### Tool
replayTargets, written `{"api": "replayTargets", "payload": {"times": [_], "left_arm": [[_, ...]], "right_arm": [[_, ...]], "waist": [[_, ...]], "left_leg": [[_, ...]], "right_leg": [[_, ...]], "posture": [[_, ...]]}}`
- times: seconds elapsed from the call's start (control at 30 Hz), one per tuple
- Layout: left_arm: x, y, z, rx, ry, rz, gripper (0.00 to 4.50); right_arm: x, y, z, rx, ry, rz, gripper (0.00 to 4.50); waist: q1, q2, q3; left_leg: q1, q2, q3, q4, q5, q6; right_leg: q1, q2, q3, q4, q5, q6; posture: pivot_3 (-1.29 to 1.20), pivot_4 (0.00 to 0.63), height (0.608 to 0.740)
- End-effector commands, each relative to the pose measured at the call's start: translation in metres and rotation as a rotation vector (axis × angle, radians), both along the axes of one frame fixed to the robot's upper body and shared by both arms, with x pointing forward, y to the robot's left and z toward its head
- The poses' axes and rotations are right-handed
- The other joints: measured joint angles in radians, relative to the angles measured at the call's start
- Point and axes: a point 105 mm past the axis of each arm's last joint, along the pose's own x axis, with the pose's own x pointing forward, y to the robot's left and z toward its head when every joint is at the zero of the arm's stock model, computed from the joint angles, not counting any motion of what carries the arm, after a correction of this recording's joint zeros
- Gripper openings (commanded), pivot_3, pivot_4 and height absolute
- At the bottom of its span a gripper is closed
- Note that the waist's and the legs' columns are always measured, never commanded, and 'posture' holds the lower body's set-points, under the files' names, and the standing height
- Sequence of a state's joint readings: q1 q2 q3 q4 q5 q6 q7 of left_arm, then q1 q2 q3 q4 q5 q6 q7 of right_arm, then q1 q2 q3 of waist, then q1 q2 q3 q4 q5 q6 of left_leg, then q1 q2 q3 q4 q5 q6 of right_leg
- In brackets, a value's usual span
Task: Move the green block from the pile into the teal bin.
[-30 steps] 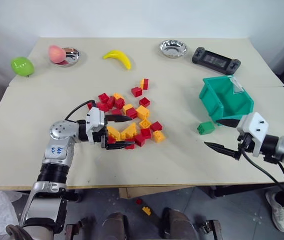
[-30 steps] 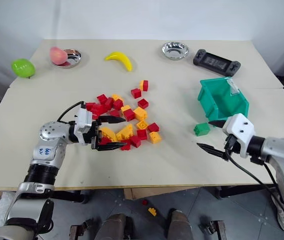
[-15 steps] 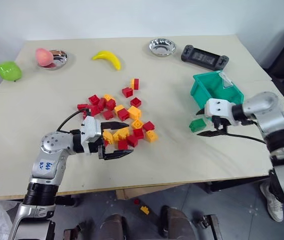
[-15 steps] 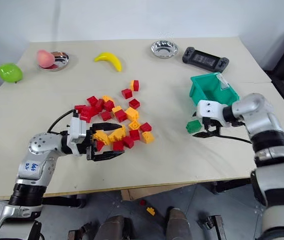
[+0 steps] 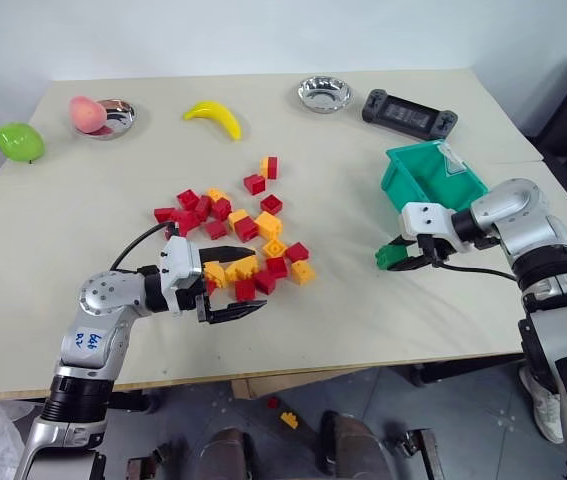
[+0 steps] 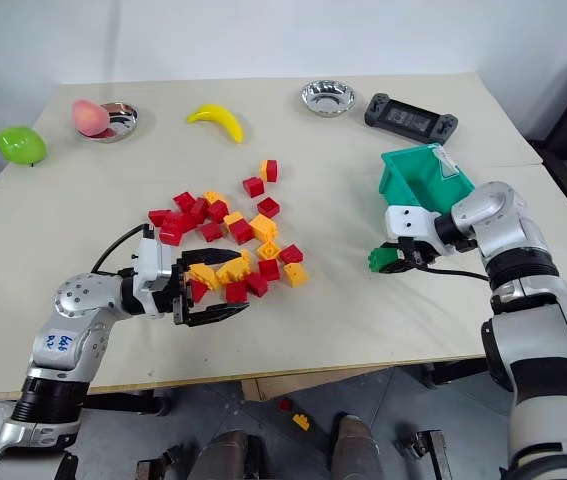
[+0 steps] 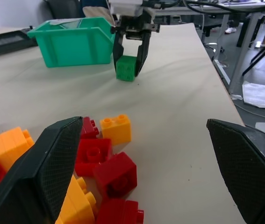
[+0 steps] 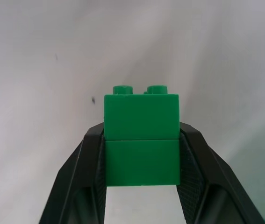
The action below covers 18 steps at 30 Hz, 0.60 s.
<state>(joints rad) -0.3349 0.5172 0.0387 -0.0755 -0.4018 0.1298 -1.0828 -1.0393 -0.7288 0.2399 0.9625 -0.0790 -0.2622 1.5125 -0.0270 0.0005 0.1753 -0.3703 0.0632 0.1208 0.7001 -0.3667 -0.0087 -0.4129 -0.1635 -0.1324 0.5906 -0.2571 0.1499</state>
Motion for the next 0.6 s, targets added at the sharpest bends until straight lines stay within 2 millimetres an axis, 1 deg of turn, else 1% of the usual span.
{"api": "replayTargets", "payload": {"times": [0.03, 0.07, 0.1, 0.13, 0.23, 0.33, 0.43, 0.5, 0.57, 0.6], "left_arm": [[0.000, -0.003, 0.014, -0.076, -0.043, 0.029, 4.50], [0.003, -0.003, 0.017, -0.104, -0.045, 0.052, 4.50], [0.007, -0.003, 0.020, -0.140, -0.045, 0.079, 4.50], [0.009, -0.003, 0.023, -0.163, -0.044, 0.096, 4.50], [0.015, -0.002, 0.026, -0.222, -0.027, 0.141, 4.50], [0.018, -0.005, 0.027, -0.253, -0.009, 0.158, 4.50], [0.017, -0.010, 0.025, -0.246, -0.004, 0.145, 4.50], [0.018, -0.011, 0.025, -0.245, -0.003, 0.141, 4.50], [0.019, -0.011, 0.027, -0.245, -0.007, 0.142, 4.50], [0.019, -0.010, 0.027, -0.243, -0.010, 0.145, 4.50]], "right_arm": [[-0.007, -0.009, 0.036, 0.200, -0.033, -0.066, 1.50], [-0.006, -0.013, 0.046, 0.265, -0.055, -0.112, 1.50], [-0.003, -0.021, 0.057, 0.322, -0.103, -0.186, 1.50], [-0.002, -0.027, 0.065, 0.356, -0.134, -0.236, 1.50], [0.005, -0.048, 0.084, 0.430, -0.235, -0.397, 1.50], [0.019, -0.072, 0.102, 0.475, -0.371, -0.580, 1.50], [0.031, -0.085, 0.104, 0.479, -0.431, -0.707, 1.50], [0.037, -0.087, 0.097, 0.470, -0.414, -0.753, 1.50], [0.040, -0.082, 0.091, 0.483, -0.390, -0.739, 2.25], [0.041, -0.080, 0.091, 0.483, -0.395, -0.731, 2.52]], "waist": [[-0.001, 0.000, 0.000], [-0.001, 0.000, 0.000], [0.000, 0.000, 0.000], [0.001, 0.000, 0.000], [0.000, 0.000, 0.000], [-0.001, 0.000, 0.000], [-0.002, 0.000, 0.000], [-0.003, 0.000, 0.000], [-0.004, 0.000, 0.000], [-0.004, 0.000, 0.000]], "left_leg": [[0.000, 0.000, 0.000, 0.000, 0.000, 0.000], [0.000, 0.000, 0.000, 0.000, 0.000, 0.000], [0.000, 0.000, 0.000, 0.000, 0.000, 0.000], [0.000, 0.000, 0.000, 0.000, 0.000, 0.000], [0.000, 0.000, 0.000, 0.001, 0.000, 0.000], [0.000, 0.000, 0.001, 0.000, 0.000, 0.000], [0.000, 0.000, 0.002, 0.000, 0.000, 0.000], [0.000, 0.000, 0.002, -0.001, 0.000, 0.000], [0.000, 0.000, 0.002, -0.001, 0.000, 0.000], [0.000, 0.000, 0.002, -0.001, 0.000, 0.000]], "right_leg": [[0.000, 0.000, 0.000, 0.000, 0.000, 0.000], [0.000, 0.000, 0.000, 0.000, 0.000, 0.000], [0.000, 0.000, 0.000, 0.000, 0.000, 0.000], [0.000, 0.000, 0.000, 0.001, 0.000, 0.000], [0.000, 0.000, 0.000, 0.001, 0.000, 0.000], [0.000, 0.000, 0.001, 0.000, 0.000, 0.000], [-0.001, 0.000, 0.001, 0.000, 0.000, 0.000], [-0.001, 0.000, 0.001, 0.000, 0.000, 0.000], [-0.001, 0.000, 0.001, 0.000, 0.000, 0.000], [-0.001, 0.000, 0.001, 0.000, 0.000, 0.000]], "posture": [[0.00, 0.150, 0.740], [0.00, 0.150, 0.740], [0.00, 0.150, 0.740], [0.00, 0.150, 0.740], [0.00, 0.150, 0.740], [0.00, 0.150, 0.740], [0.00, 0.150, 0.740], [0.00, 0.150, 0.740], [0.00, 0.150, 0.740], [0.00, 0.150, 0.740]]}}
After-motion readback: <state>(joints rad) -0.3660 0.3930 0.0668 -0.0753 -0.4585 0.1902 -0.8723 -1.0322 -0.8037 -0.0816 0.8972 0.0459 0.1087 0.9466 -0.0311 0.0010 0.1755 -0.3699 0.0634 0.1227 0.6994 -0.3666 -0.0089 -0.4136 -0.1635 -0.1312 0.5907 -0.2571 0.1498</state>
